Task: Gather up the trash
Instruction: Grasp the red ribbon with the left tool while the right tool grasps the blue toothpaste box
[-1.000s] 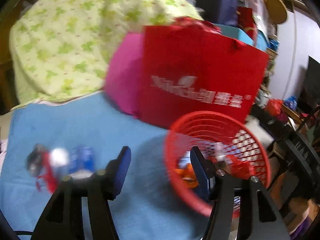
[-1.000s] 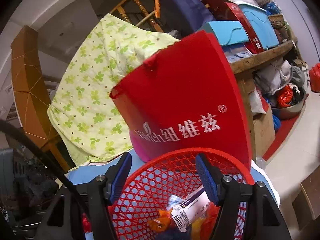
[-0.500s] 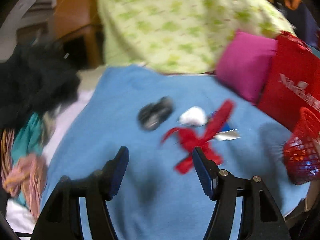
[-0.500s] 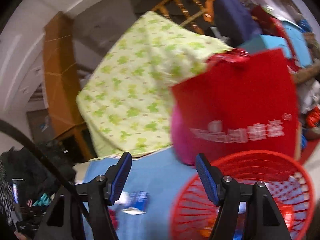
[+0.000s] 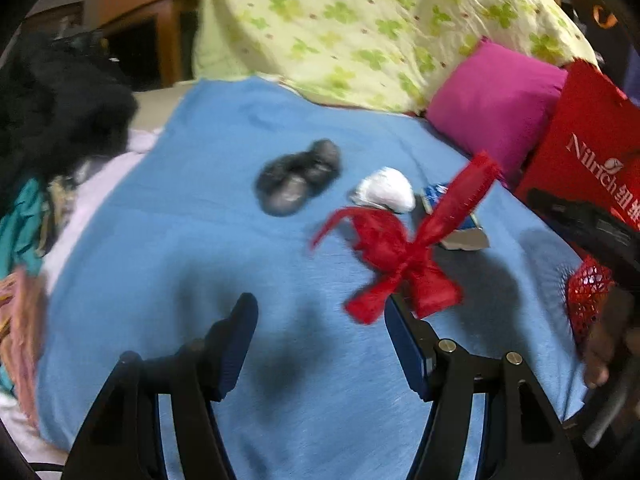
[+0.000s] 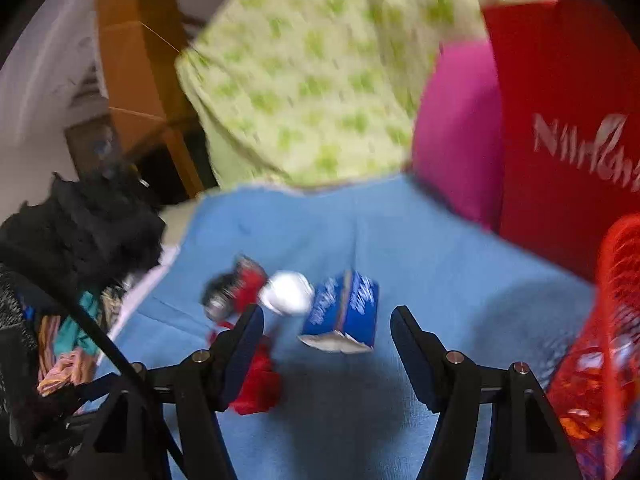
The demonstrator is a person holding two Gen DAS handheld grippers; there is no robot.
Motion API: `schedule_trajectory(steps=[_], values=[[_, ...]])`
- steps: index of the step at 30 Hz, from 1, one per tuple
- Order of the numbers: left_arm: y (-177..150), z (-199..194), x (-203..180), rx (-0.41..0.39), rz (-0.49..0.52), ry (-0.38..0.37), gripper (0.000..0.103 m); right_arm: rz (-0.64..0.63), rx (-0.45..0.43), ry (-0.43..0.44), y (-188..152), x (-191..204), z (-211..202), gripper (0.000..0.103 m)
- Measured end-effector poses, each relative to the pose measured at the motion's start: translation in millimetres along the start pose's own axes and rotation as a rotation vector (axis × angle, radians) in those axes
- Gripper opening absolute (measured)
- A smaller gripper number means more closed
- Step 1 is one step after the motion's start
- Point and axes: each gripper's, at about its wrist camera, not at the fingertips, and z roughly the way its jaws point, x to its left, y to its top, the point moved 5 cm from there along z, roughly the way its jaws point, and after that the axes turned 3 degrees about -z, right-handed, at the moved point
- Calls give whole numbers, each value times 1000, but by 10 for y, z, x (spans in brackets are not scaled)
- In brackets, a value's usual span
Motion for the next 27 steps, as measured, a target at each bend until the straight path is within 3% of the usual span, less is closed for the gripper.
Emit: schedule_trajectory(steps=[5, 11, 15, 18, 19, 20, 21, 22, 23, 27], values=[[91, 300, -306, 57, 20, -75, 67, 132, 127, 10, -14, -344, 582, 70], [180, 644, -585, 120, 9, -148, 67, 320, 225, 161, 4, -600, 1015, 70], [163, 838, -677, 166, -16, -166, 67, 398, 298, 226, -34, -617, 1254, 70], [120, 932, -644, 182, -21, -135, 65, 397, 329, 231, -77, -533, 1407, 70], [111, 947, -619, 186, -28, -134, 59, 380, 324, 217, -52, -493, 1439, 70], [89, 970, -575, 199, -45, -146, 40, 351, 319, 197, -38, -445, 1448, 66], [67, 989, -530, 217, -61, -151, 29, 336, 320, 196, -22, -405, 1459, 59], [60, 984, -479, 219, -73, -149, 26, 315, 331, 209, -24, -344, 1475, 47], [61, 965, -448, 214, -80, -146, 23, 300, 322, 200, -15, -308, 1462, 44], [107, 701, -297, 143, -99, -109, 18, 197, 260, 159, 70, -123, 1239, 42]])
